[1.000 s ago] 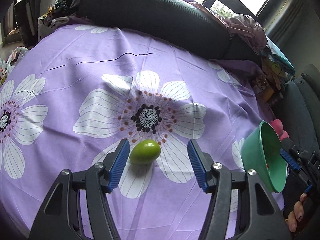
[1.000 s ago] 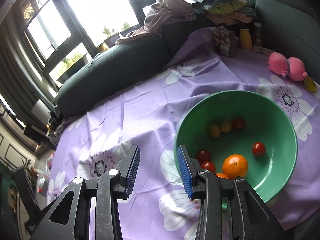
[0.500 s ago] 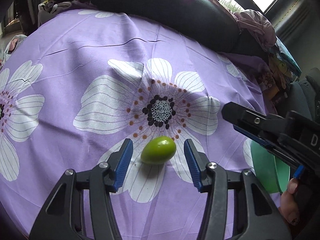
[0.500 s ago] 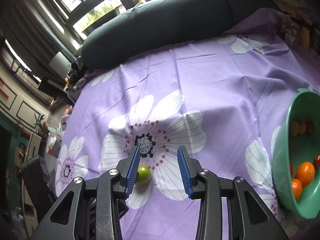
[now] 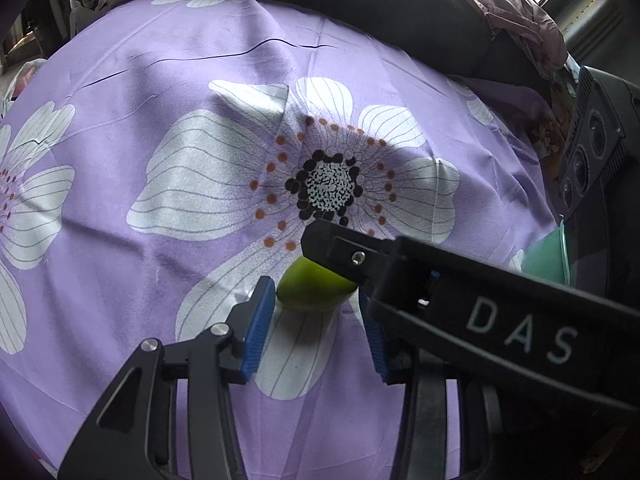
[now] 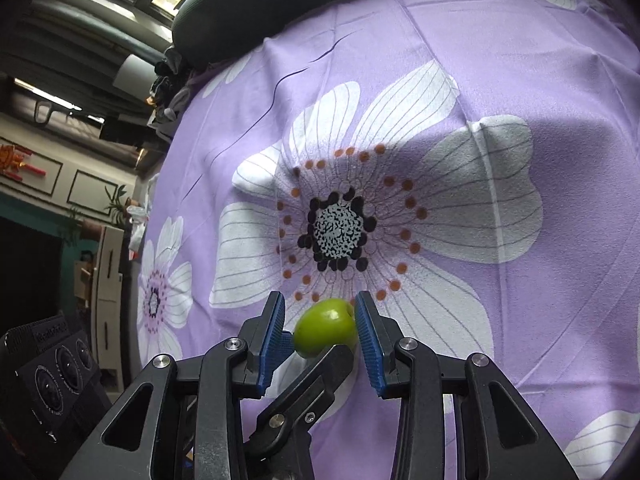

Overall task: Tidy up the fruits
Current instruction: 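Close the right tool on the green lime, then carry the lime with the right tool over the green bowl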

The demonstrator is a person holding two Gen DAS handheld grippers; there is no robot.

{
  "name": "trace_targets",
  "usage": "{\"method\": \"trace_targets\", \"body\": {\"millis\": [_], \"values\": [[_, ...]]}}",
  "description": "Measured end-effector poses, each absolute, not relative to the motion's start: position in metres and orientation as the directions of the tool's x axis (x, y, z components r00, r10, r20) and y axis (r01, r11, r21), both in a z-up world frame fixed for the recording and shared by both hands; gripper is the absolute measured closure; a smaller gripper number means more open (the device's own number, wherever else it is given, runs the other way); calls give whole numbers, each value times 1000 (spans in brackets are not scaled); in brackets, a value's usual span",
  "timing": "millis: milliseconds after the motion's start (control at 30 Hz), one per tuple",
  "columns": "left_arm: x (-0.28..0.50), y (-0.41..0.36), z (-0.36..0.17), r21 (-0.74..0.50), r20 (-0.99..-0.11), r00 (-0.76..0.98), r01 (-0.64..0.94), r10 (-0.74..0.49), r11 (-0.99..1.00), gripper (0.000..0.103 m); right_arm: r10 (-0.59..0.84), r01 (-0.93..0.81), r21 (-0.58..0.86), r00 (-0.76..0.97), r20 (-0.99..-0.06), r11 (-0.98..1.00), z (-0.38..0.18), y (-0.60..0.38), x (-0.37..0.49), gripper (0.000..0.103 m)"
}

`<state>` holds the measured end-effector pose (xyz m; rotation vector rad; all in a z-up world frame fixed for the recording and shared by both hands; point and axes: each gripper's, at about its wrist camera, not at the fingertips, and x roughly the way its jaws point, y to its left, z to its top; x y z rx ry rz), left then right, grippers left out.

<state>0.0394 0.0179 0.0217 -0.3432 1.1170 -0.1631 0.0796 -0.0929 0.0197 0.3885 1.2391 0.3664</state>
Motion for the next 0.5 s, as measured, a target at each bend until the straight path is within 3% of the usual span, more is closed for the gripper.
{"method": "trace_targets", "body": {"millis": [500], "values": [[41, 19, 17, -392, -828, 449, -34, -337, 919, 64, 501, -39, 508, 254, -828, 860, 8, -99, 83, 63]]}}
